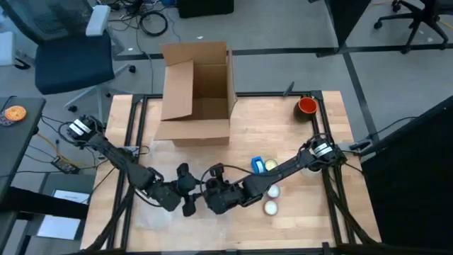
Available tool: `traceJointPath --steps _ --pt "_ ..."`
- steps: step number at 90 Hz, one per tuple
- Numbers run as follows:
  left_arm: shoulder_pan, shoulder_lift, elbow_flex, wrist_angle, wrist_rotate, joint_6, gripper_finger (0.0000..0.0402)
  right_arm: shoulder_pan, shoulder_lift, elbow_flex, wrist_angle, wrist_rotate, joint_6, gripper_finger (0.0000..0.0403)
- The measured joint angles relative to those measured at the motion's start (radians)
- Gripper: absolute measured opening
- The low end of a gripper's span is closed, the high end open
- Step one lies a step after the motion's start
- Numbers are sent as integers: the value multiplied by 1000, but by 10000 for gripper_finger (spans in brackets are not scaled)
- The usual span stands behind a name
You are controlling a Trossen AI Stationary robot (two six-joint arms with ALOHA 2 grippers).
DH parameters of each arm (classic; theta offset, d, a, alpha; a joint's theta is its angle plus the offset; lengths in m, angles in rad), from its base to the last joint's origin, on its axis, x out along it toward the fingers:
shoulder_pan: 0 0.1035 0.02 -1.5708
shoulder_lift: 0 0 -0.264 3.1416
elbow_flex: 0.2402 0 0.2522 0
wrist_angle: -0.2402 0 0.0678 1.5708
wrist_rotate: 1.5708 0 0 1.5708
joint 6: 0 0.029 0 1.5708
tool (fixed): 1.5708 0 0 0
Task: Wrap mug
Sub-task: Wrap the blue mug with the bubble wrap
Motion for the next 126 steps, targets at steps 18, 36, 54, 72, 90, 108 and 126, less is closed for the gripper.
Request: traceJointPath --steps 18,36,54,72,90,108,126 --pt "2 0 0 2 -55 46 23 10 0 0 6 10 -5 0" --pt "0 -2 2 2 -69 48 2 36 2 34 -8 73 -2 14" --pt "4 3 -1 -27 -86 51 0 62 -4 103 -23 158 0 57" --pt "1 1 0 -85 -100 25 0 97 0 198 -156 201 -6 100" --pt "0 1 0 -82 -106 56 0 106 -14 280 -412 42 131 101" --pt "1 1 0 -84 -107 121 0 24 -10 253 -431 -327 243 67" --pt "-1 1 0 -126 -100 153 0 -85 0 205 -382 -472 309 15"
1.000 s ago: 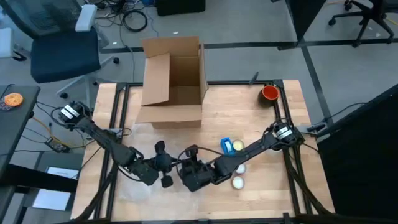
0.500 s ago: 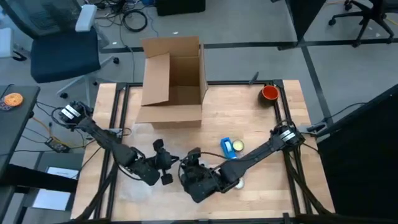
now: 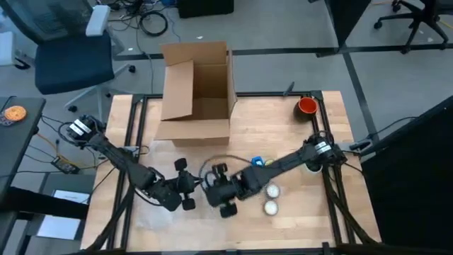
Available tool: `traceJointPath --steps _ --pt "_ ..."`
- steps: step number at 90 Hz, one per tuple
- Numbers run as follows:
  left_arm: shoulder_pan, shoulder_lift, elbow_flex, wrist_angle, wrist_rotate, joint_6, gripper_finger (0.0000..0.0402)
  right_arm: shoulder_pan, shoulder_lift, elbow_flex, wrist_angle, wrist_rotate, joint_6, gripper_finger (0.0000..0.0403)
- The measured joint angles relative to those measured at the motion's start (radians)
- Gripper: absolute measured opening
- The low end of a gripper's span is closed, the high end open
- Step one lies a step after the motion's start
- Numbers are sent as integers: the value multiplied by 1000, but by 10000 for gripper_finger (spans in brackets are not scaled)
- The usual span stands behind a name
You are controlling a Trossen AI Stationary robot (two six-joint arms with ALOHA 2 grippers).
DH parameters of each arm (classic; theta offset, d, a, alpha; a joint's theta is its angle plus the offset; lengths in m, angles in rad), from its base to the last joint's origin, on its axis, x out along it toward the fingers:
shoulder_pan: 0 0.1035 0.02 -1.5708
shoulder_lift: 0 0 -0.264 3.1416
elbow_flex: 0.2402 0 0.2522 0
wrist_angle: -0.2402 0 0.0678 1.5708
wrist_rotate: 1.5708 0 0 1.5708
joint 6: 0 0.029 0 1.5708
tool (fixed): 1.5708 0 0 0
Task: Wrap mug
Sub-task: Wrap the blue mug with the bubble wrap
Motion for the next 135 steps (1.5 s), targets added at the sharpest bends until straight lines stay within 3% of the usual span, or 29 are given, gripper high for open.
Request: traceJointPath --steps 6,13,32,45,66,80,109,120,135 --pt "-5 -2 9 -30 2 25 0 -28 0 -41 33 -111 27 4" --pt "-7 -4 45 -57 4 69 0 -46 2 -77 40 -169 45 5" --pt "-38 -13 262 -301 50 127 0 -54 0 -161 70 -206 57 1" --pt "-102 -15 356 -394 58 63 0 -56 -5 -201 88 -209 57 0" --pt "-130 68 205 -139 357 -114 0 -47 -4 -212 94 -188 57 0" --pt "-59 173 132 83 357 -93 0 -33 -1 -202 90 -158 73 0" --pt "120 259 135 176 405 55 0 5 3 -167 -50 -108 76 0" --pt "146 277 133 183 389 71 0 2 1 -188 -66 -108 89 0" --pt "149 344 130 338 395 65 0 10 -1 -194 -127 -107 87 0"
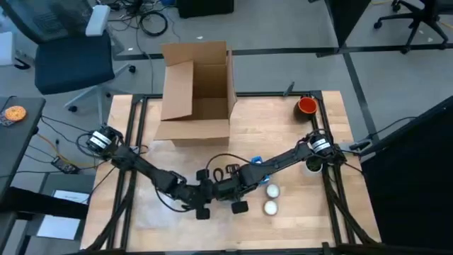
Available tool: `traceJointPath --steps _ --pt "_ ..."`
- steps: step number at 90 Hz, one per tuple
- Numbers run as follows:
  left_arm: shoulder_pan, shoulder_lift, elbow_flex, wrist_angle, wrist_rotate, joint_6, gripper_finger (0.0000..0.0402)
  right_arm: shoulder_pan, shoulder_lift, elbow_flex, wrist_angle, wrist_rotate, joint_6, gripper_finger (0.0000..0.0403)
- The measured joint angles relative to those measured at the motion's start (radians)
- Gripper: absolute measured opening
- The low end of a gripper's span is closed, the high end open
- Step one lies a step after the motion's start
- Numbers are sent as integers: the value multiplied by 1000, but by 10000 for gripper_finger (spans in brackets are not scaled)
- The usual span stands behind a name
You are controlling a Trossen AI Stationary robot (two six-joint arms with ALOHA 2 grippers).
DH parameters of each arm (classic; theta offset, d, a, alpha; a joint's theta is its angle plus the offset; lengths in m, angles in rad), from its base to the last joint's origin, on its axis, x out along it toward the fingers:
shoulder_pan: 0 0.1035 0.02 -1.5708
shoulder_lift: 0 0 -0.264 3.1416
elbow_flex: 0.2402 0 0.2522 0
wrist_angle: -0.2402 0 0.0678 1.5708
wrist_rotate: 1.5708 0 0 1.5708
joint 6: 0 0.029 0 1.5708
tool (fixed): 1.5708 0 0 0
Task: Wrap mug
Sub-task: Wrap the blue mug with the bubble wrap
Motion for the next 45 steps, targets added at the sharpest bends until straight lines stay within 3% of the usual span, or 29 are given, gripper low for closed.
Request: traceJointPath --steps 13,45 --pt "3 70 2 98 -2 -1 0 20 5 36 -71 25 16 0" --pt "51 106 2 107 -18 -3 0 31 1 66 -54 24 27 0"
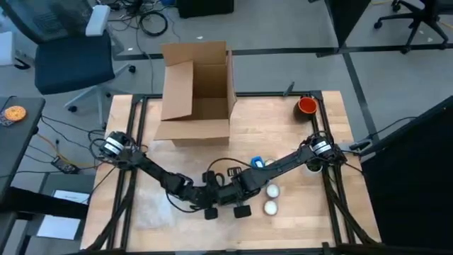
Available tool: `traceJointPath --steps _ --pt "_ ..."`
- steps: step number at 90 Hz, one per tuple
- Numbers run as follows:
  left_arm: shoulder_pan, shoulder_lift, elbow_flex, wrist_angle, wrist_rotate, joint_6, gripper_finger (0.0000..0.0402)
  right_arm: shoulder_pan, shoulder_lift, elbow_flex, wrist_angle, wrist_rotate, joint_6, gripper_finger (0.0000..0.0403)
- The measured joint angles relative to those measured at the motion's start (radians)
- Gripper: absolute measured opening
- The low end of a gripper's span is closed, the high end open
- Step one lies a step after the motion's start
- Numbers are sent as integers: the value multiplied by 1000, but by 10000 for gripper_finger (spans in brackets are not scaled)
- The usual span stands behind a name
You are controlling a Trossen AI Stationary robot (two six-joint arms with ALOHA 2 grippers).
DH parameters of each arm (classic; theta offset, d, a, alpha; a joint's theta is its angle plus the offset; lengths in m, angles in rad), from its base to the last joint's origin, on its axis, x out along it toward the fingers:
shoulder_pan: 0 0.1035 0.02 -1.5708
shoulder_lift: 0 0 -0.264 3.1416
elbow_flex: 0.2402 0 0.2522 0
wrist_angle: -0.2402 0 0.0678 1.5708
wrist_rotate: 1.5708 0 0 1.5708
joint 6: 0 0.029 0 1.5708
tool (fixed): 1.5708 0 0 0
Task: Wrap mug
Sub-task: Wrap the blue mug with the bubble wrap
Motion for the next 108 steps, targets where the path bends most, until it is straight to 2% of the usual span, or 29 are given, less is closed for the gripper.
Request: traceJointPath --steps 8,23,36,47,67,86,98,103,108 --pt "10 -2 0 -30 -2 19 0 -11 -3 -35 32 6 0 0" --pt "22 -46 -1 -217 -14 17 0 -22 -1 -78 102 40 17 0" --pt "-18 -115 4 -333 -18 44 0 -30 1 -81 103 38 30 0" --pt "-70 -174 -16 -363 -21 66 0 -33 1 -49 70 38 31 0" --pt "-114 -259 -63 -398 -116 20 0 -35 -1 68 -26 34 25 0" --pt "-134 -283 -98 -432 -149 -42 0 -35 -3 166 -220 22 31 0" --pt "-134 -282 -100 -447 -151 -59 0 -23 -4 203 -247 4 40 0" --pt "-133 -282 -100 -446 -156 -61 0 -16 -4 207 -247 22 39 0" --pt "-134 -281 -100 -447 -155 -61 0 -11 -4 207 -249 94 40 0"
